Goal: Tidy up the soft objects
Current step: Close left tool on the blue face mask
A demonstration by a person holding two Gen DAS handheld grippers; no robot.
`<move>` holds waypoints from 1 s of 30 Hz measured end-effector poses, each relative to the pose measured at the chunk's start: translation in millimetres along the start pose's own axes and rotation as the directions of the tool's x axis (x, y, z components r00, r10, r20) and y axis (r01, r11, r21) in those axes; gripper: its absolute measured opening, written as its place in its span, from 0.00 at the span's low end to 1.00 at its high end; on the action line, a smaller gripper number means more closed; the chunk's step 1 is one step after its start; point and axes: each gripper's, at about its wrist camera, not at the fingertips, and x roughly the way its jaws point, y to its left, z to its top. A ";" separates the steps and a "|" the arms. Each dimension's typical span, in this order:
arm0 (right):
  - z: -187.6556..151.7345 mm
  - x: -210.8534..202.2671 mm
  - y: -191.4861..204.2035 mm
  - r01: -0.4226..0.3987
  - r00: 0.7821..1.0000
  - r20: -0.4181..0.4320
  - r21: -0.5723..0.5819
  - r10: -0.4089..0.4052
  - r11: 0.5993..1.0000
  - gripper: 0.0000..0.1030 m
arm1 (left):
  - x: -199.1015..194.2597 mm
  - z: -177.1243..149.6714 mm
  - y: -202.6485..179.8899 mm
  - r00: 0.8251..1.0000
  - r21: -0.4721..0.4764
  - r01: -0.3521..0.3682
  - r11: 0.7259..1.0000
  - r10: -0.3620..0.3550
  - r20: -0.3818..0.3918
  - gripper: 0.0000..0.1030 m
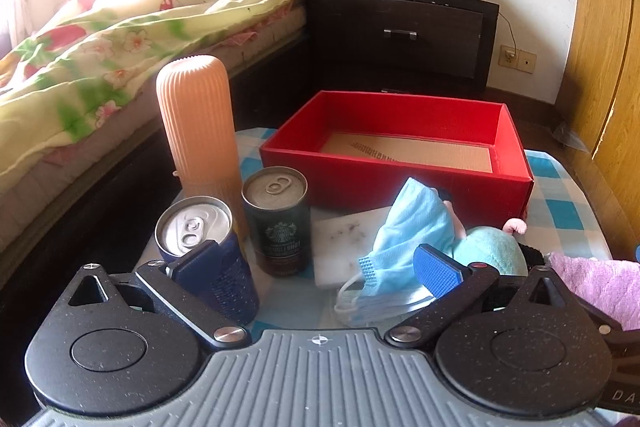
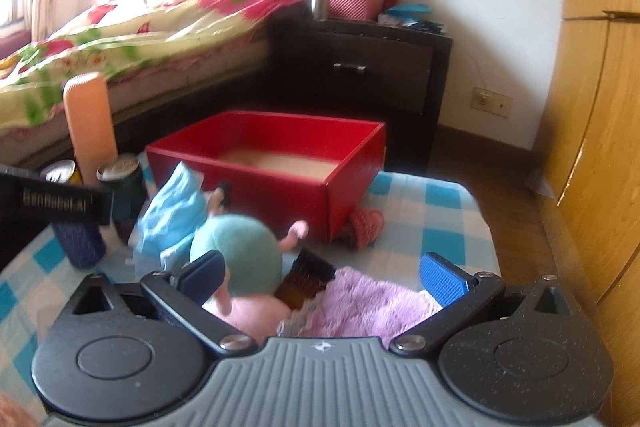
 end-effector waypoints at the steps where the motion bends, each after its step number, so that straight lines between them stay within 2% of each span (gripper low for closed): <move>1: -1.7 0.4 0.9 -0.008 1.000 -0.001 -0.013 0.008 1.000 0.82 | 1.0 -0.4 0.1 1.000 0.003 0.003 1.000 -0.003 0.000 0.95; 4: -2.8 2.0 3.0 -0.014 1.000 -0.003 -0.029 0.013 0.999 0.82 | 8.1 1.3 -4.1 1.000 0.028 0.007 1.000 -0.007 0.004 0.95; 8: 0.7 4.1 5.1 -0.035 0.999 -0.016 -0.032 0.035 0.999 0.82 | 24.0 7.3 -17.7 1.000 0.120 0.023 0.993 -0.024 0.009 0.95; 11: -1.1 3.0 4.9 -0.037 0.999 -0.018 -0.052 0.036 0.998 0.82 | 40.2 7.4 -23.3 0.996 0.172 0.088 0.981 -0.084 -0.031 0.95; 15: -2.8 3.2 -1.0 -0.050 0.998 -0.038 -0.041 0.049 0.998 0.82 | 54.9 3.8 -24.6 0.982 0.190 0.182 0.965 -0.170 -0.081 0.93; 18: -2.4 3.0 -5.6 -0.058 0.997 -0.050 -0.023 0.057 0.998 0.82 | 56.9 1.8 -29.7 0.981 0.228 0.195 0.954 -0.185 -0.065 0.90; 21: -1.5 2.5 -8.9 -0.069 0.996 -0.058 -0.004 0.069 0.998 0.82 | 60.3 2.3 -34.7 0.975 0.254 0.221 0.942 -0.210 -0.068 0.79; 23: -0.9 2.2 -9.0 -0.075 0.995 -0.063 -0.001 0.075 0.997 0.82 | 65.9 2.4 -34.6 0.968 0.240 0.247 0.939 -0.232 -0.091 0.64; 24: -0.7 2.1 -9.4 -0.077 0.995 -0.064 0.000 0.077 0.997 0.82 | 68.1 1.5 -33.3 0.963 0.228 0.267 0.936 -0.250 -0.103 0.61; 26: -0.3 2.0 -10.2 -0.081 0.994 -0.068 0.008 0.081 0.997 0.82 | 73.9 0.8 -31.1 0.952 0.199 0.296 0.934 -0.272 -0.139 0.44; 27: 0.0 1.9 -11.1 -0.084 0.994 -0.072 0.013 0.085 0.996 0.82 | 76.5 0.7 -30.2 0.950 0.186 0.297 0.937 -0.269 -0.160 0.40; 30: 0.9 1.4 -13.5 -0.086 0.993 -0.075 0.025 0.088 0.996 0.82 | 78.8 -0.5 -26.9 0.943 0.164 0.303 0.939 -0.271 -0.193 0.36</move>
